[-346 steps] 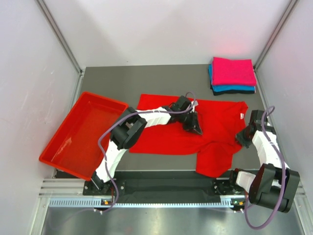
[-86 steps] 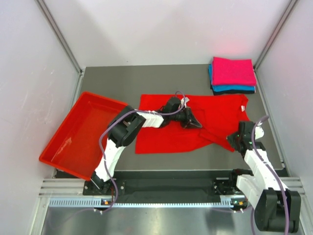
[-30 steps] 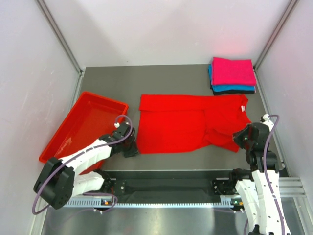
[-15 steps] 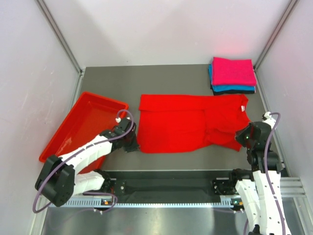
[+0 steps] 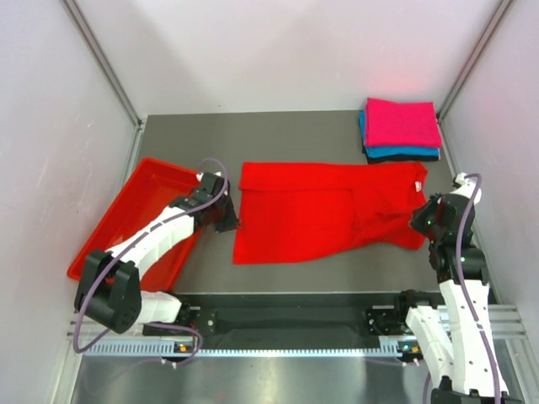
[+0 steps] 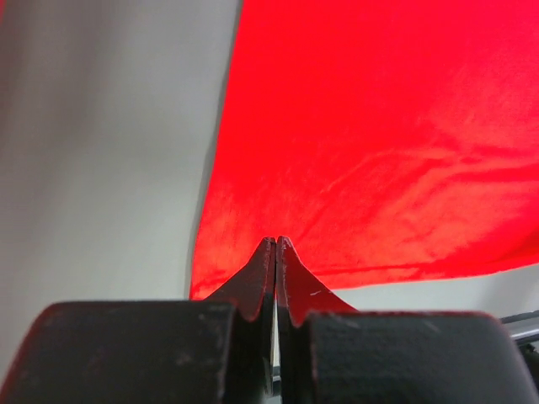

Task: Fold and stack the t-shirts
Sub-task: Fold the tshirt

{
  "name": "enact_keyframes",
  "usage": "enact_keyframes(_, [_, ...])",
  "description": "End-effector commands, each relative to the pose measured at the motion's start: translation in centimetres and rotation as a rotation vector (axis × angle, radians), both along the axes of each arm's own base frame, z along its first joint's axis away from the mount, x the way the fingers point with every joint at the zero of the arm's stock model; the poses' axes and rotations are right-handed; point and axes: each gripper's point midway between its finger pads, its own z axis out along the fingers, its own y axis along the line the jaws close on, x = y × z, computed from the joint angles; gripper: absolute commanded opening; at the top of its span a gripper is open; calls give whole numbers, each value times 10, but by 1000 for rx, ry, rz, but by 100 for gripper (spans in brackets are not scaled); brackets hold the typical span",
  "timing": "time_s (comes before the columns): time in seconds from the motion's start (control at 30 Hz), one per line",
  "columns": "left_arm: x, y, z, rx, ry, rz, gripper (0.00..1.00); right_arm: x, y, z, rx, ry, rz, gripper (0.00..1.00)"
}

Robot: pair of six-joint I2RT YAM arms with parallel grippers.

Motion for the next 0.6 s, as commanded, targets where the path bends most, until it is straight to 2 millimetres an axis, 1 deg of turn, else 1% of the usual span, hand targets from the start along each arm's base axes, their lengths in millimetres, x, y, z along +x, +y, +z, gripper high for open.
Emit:
enact_keyframes(0.0, [2, -6, 15, -5, -5, -91, 4, 14, -3, 33, -32, -97, 7, 0])
enact_keyframes(0.03, [-2, -1, 11, 10, 2, -86, 11, 14, -2, 33, -27, -100, 15, 0])
enact_keyframes(0.07, [-8, 2, 13, 9, -5, -81, 15, 14, -1, 32, -19, -102, 14, 0])
enact_keyframes(0.1, [-19, 7, 1, 19, 21, -76, 19, 12, 0, 27, -12, -92, 16, 0])
enact_keyframes(0.13, [-25, 9, -3, 14, 32, -69, 23, 11, 2, 26, -5, -96, 24, 0])
enact_keyframes(0.17, [-32, 10, -5, 3, 38, -66, 29, 9, 4, 28, 5, -110, 25, 0])
enact_keyframes(0.2, [-43, 12, -18, -6, 75, -55, 34, 8, 5, 23, 13, -105, 29, 0])
enact_keyframes(0.27, [-55, 8, -26, -47, 102, -57, 37, 6, 9, 23, 31, -116, 40, 0])
enact_keyframes(0.3, [-62, 9, -37, -60, 123, -42, 37, 6, 10, 21, 34, -114, 42, 0])
enact_keyframes(0.4, [-72, 9, -51, -69, 161, -34, 40, 5, 12, 20, 43, -111, 49, 0])
enact_keyframes(0.47, [-73, 9, -53, -66, 162, -35, 43, 4, 12, 20, 41, -111, 54, 0])
enact_keyframes(0.57, [-72, 8, -53, -61, 153, -29, 45, 3, 11, 20, 36, -112, 51, 0])
